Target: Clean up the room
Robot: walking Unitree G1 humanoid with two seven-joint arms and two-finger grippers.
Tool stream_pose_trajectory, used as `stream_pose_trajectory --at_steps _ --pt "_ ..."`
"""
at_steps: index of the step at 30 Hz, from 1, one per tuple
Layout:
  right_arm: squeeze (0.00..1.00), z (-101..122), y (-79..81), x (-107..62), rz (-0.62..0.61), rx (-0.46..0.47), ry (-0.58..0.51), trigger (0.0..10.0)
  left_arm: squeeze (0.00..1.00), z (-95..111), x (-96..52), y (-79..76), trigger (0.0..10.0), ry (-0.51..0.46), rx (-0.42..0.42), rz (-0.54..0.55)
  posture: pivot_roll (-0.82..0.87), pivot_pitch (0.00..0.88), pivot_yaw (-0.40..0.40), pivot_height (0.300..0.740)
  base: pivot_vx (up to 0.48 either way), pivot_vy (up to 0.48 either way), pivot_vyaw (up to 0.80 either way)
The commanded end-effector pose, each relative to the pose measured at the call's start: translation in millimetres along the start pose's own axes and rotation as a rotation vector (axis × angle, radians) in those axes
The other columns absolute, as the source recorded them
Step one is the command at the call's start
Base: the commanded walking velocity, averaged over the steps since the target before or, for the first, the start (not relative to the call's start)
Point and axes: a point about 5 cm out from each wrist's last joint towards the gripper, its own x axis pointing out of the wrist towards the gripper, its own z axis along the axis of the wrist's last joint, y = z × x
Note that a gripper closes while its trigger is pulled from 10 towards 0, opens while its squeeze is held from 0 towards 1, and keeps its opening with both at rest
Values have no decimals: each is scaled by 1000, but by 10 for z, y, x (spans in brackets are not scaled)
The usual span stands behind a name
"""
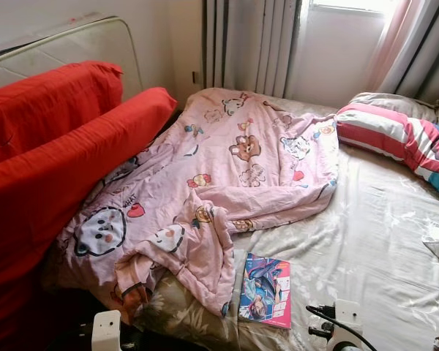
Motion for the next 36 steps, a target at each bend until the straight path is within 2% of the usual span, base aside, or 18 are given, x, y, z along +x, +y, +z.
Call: stream_pose_trajectory --at_steps 1,19,23,25,27,33,36 --pt "0 -58 0 -10 1 2 29 10000 0 -79 -23 81 10000 40 7 11 66 0 -34 740 0 0 0" --pt "0 -58 -13 -8 -2 4 38 10000 0 -53 -16 106 10000 38 -16 15 64 0 -39 740 0 0 0" --pt "0 -69 -40 -13 2 -3 43 10000 0 4 1 106 10000 25 -20 13 63 0 -41 740 0 0 0" --pt "0 -78 -69 -17 -1 -3 46 10000 0 45 17 79 10000 18 -19 9 62 0 -41 740 0 0 0" --pt "0 -93 -126 -27 -7 -2 50 10000 0 105 44 -22 10000 10 -18 -2 62 0 -40 740 -133 0 0" --pt "0 -127 -194 -45 -11 -3 58 10000 0 164 71 -200 10000 2 -15 -21 65 0 -40 740 -269 0 0" --pt "0 -139 -208 -50 -12 -2 60 10000 0 158 70 -225 10000 3 -14 -24 64 0 -39 740 -270 0 0"
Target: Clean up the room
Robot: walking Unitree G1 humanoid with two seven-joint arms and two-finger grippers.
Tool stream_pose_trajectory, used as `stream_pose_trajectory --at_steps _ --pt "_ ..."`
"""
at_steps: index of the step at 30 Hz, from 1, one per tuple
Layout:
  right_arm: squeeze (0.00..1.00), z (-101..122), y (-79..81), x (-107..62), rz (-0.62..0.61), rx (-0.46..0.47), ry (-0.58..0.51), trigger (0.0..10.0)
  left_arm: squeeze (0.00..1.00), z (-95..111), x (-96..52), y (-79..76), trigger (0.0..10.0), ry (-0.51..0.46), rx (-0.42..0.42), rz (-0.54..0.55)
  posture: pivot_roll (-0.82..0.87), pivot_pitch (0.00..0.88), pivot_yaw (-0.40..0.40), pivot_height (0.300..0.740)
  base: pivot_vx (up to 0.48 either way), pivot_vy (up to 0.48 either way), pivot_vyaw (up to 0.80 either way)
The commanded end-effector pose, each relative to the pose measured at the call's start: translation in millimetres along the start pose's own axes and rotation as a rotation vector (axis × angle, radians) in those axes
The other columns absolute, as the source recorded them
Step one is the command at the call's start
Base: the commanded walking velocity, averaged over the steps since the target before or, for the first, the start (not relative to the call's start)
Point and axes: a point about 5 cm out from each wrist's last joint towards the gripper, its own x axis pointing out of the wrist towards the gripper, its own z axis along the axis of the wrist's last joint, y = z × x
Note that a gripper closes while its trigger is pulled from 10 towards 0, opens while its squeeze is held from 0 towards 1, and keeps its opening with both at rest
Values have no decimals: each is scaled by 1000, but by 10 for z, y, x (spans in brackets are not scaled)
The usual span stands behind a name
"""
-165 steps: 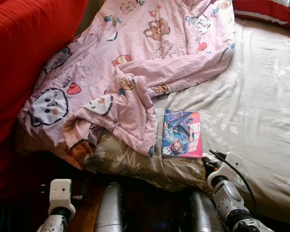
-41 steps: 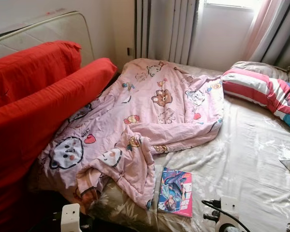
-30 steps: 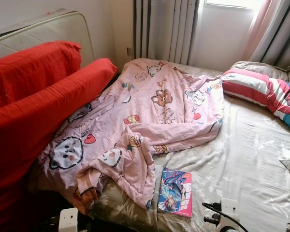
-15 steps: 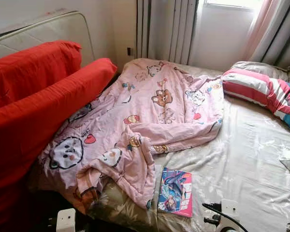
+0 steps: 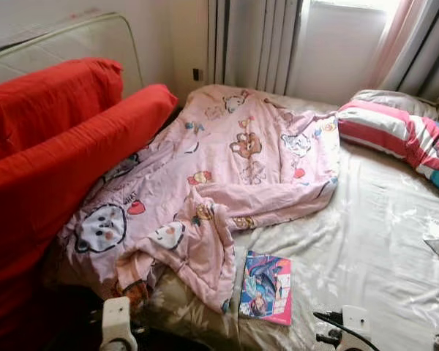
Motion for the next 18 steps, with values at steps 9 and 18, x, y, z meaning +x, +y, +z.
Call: stream_pose_trajectory --at_steps 9,18 --pt "0 -50 124 5 18 1 26 10000 0 -36 -2 13 10000 32 15 13 70 0 -34 740 -268 0 0" --pt "0 -55 132 4 24 2 28 10000 0 -24 0 28 10000 30 23 13 72 0 -28 740 -268 0 0"
